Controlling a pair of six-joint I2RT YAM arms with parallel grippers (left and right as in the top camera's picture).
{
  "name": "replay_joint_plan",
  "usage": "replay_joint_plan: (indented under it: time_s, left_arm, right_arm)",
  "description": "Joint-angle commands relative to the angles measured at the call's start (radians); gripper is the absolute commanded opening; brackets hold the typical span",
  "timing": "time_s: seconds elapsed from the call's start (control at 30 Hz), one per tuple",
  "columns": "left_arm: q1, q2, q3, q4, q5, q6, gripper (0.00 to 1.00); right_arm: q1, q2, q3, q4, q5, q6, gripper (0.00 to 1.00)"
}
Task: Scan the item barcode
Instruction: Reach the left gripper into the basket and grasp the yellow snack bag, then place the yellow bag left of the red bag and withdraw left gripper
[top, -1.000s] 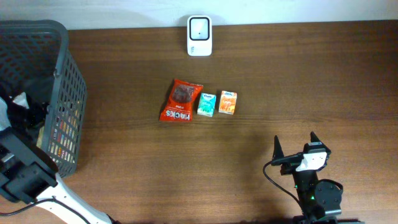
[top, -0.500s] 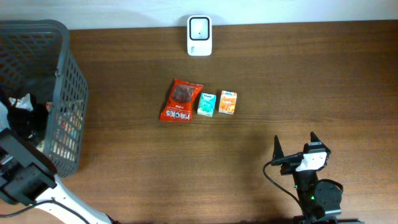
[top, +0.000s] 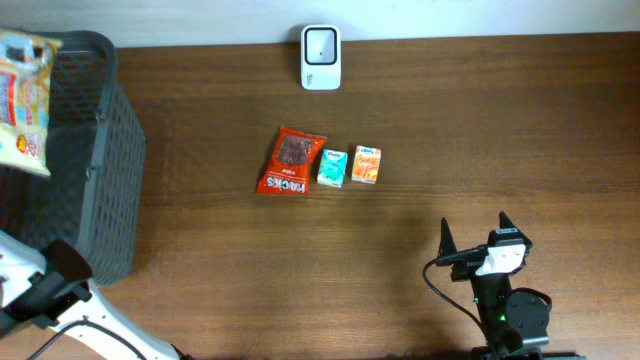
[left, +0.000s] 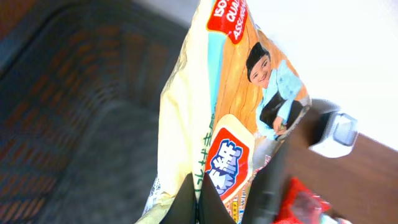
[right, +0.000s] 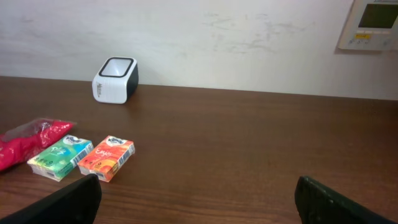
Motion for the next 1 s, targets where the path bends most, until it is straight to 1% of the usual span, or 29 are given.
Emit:
replay_joint_plan:
  time_s: [0.0, 0.1, 0.13, 0.17, 0.2, 0.3, 0.33, 0.37, 0.43, 0.47, 0.5, 0.53, 0.57, 0.6, 0.63, 0.7, 0.73, 0.8, 0.87, 0.9, 0.97]
  left_arm:
    - [-0.004, -0.095, 0.052, 0.0, 0.302, -0.01, 0.0]
    - [-0.005, -0.125, 0.051, 0.0, 0.481, -0.01, 0.0]
    - [-0.014, -0.126, 0.051, 0.0, 0.574, -0.01, 0.0]
    - [-0.042, -0.126, 0.051, 0.0, 0.62, -0.01, 0.0]
    - [-0.064, -0.126, 0.051, 0.0, 0.619, -0.01, 0.0]
    - [-0.21, -0.126, 0.05, 0.0, 0.589, -0.001, 0.0]
    - [-0.263, -0.126, 0.05, 0.0, 0.546, -0.002, 0.0]
    - [-0.33, -0.126, 0.049, 0.0, 0.466, -0.002, 0.0]
    - [-0.446, -0.126, 0.042, 0.0, 0.254, -0.023, 0.0]
    - [-0.502, -0.126, 0.034, 0.0, 0.087, -0.078, 0.0]
    - [-0.568, -0.126, 0.016, 0.0, -0.145, -0.154, 0.0]
    - [-0.661, -0.126, -0.032, 0.0, -0.422, -0.225, 0.0]
    - [-0.718, -0.126, -0.085, 0.0, -0.541, -0.25, 0.0]
    - [-0.756, -0.126, -0.134, 0.0, -0.607, -0.273, 0.0]
    - [-0.809, -0.126, -0.24, 0.0, -0.711, -0.328, 0.0]
    - [-0.857, -0.126, -0.401, 0.004, -0.827, -0.421, 0.0]
    - [-0.873, -0.126, -0.489, 0.024, -0.855, -0.434, 0.0]
    - [-0.893, -0.126, -0.707, 0.129, -0.86, -0.43, 0.0]
    - [-0.894, -0.126, -0.873, 0.244, -0.858, -0.426, 0.0]
    - [-0.895, -0.126, -0.989, 0.34, -0.845, -0.426, 0.0]
    - [-0.895, -0.126, -1.114, 0.463, -0.788, -0.426, 0.0]
  right_arm:
    - [-0.005, -0.006, -0.007, -0.005, 0.012, 0.005, 0.98]
    - [-0.005, -0.006, -0.007, -0.005, 0.012, 0.005, 0.98]
    - [-0.005, -0.006, -0.007, -0.005, 0.012, 0.005, 0.98]
    - [-0.005, -0.006, -0.007, -0.005, 0.012, 0.005, 0.98]
    - [-0.005, -0.006, -0.007, -0.005, 0.012, 0.005, 0.98]
    - [-0.005, -0.006, -0.007, -0.005, 0.012, 0.005, 0.98]
    - [-0.005, -0.006, -0.007, -0.005, 0.012, 0.005, 0.98]
    - [-0.005, -0.006, -0.007, -0.005, 0.012, 0.005, 0.98]
    - [-0.005, -0.006, -0.007, -0.005, 0.012, 0.005, 0.99]
    - [-0.005, -0.006, -0.007, -0.005, 0.012, 0.005, 0.98]
    - [-0.005, -0.006, -0.007, -0.005, 0.012, 0.005, 0.98]
    - [-0.005, -0.006, -0.007, -0.005, 0.012, 0.005, 0.98]
    - [-0.005, -0.006, -0.007, -0.005, 0.012, 0.005, 0.98]
    - [-0.005, -0.006, -0.007, -0.005, 0.012, 0.005, 0.98]
    - [-0.005, -0.006, -0.007, -0.005, 0.012, 0.005, 0.98]
    - [-0.005, -0.006, -0.007, -0.005, 0.012, 0.005, 0.98]
    - [-0.005, -0.006, -0.007, -0.005, 0.012, 0.005, 0.98]
    - [-0.005, -0.006, -0.007, -0.005, 0.012, 0.005, 0.98]
    - [-0.005, -0.006, -0.007, -0.005, 0.012, 0.005, 0.98]
    - [-0.005, -0.006, -0.007, -0.005, 0.012, 0.005, 0.98]
    - [-0.005, -0.006, -0.007, -0.005, 0.012, 0.005, 0.98]
